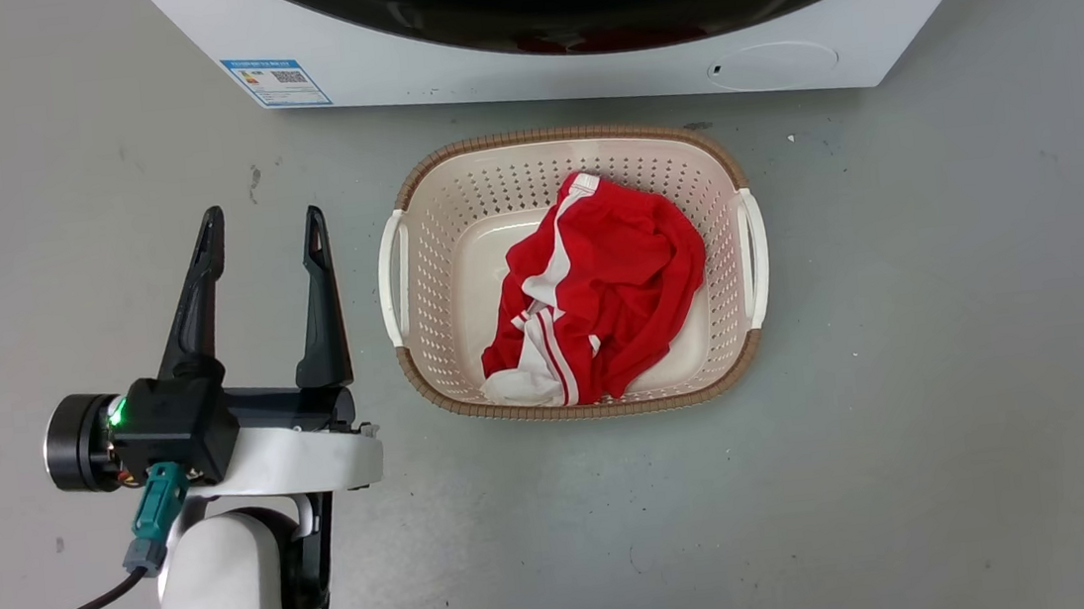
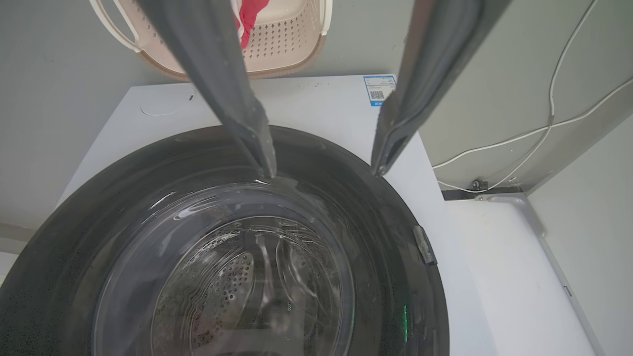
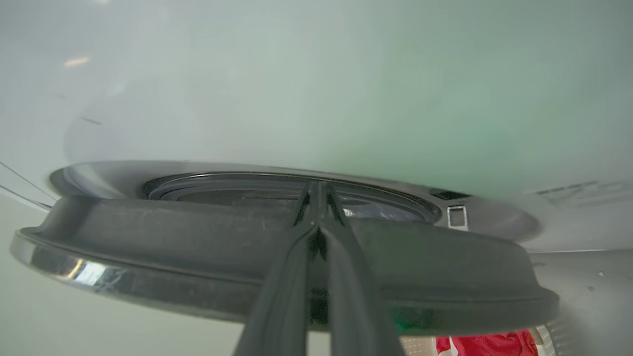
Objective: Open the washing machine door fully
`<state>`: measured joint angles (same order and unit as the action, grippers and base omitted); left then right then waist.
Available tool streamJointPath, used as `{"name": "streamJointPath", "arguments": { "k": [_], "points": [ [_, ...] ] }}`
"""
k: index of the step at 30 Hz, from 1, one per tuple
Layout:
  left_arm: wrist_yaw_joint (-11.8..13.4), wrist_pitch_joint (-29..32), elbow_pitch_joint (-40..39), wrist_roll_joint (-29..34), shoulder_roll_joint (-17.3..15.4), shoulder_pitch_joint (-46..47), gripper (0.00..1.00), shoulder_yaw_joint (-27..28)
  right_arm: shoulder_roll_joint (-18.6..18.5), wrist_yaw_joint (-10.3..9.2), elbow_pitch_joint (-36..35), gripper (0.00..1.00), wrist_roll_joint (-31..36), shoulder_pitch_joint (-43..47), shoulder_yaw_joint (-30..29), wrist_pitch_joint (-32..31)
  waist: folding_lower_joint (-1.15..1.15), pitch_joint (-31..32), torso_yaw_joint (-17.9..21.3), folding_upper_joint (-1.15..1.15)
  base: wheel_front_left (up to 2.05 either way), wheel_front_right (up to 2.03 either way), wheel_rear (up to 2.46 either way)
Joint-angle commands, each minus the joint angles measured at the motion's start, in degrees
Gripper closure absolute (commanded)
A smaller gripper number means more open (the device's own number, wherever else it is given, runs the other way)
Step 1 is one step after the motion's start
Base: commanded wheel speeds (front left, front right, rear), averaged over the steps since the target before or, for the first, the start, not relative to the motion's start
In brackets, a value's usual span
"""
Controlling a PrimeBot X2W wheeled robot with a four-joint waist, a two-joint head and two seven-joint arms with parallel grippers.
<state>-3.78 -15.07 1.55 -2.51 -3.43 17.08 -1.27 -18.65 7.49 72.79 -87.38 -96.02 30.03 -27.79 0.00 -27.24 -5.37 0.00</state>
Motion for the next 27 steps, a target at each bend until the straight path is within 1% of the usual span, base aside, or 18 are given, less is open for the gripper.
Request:
{"name": "streamJointPath", "arguments": {
  "k": [1, 10, 11, 12, 18, 21, 27],
  "points": [
    [0.08, -0.14, -0.03, 0.18, 0.06, 0.93, 0.00, -0.01, 1.70, 0.00, 0.10, 1.00, -0.13, -0.22, 0.31, -1.63, 0.00, -0.06, -0.09, 0.00, 0.00, 0.00, 0.00],
    [0.25, -0.15, 0.40, 0.16, 0.22, 0.86, 0.00, -0.26, 1.01, 0.00, -2.52, 1.00, -1.67, 2.04, 0.03, -10.12, 0.00, 0.23, 0.40, 0.00, 0.00, 0.00, 0.00],
    [0.25, -0.15, 0.40, 0.16, 0.22, 0.86, 0.00, -0.26, 1.01, 0.00, -2.52, 1.00, -1.67, 2.04, 0.03, -10.12, 0.00, 0.23, 0.40, 0.00, 0.00, 0.00, 0.00],
    [0.29, -0.14, 0.55, 0.19, 0.25, 0.86, 0.00, -0.21, 0.91, 0.00, -3.49, 1.00, -2.35, 3.12, -0.17, -12.41, 0.00, 0.55, 0.66, 0.00, 0.00, 0.00, 0.00],
    [0.32, -0.15, 1.07, 0.21, 0.32, 0.47, 0.00, -0.19, 0.66, 0.00, -6.36, 1.00, -4.52, 6.82, -0.83, -18.57, 0.00, 2.21, 1.47, 0.00, 0.00, 0.00, 0.00],
    [0.27, -0.14, 1.28, 0.27, 0.33, 0.16, 0.00, -0.21, 0.55, 0.00, -7.56, 1.00, -5.27, 8.43, -1.19, -20.09, 0.00, 3.06, 1.71, 0.00, 0.00, 0.00, 0.00],
    [0.06, -0.15, 2.04, 0.35, 0.35, -0.86, 0.00, -0.56, 0.53, 0.00, -11.19, 1.00, -6.27, 14.58, -1.18, -22.12, 0.00, 6.24, 2.30, 0.00, 0.00, 0.00, 0.00]
  ]
}}
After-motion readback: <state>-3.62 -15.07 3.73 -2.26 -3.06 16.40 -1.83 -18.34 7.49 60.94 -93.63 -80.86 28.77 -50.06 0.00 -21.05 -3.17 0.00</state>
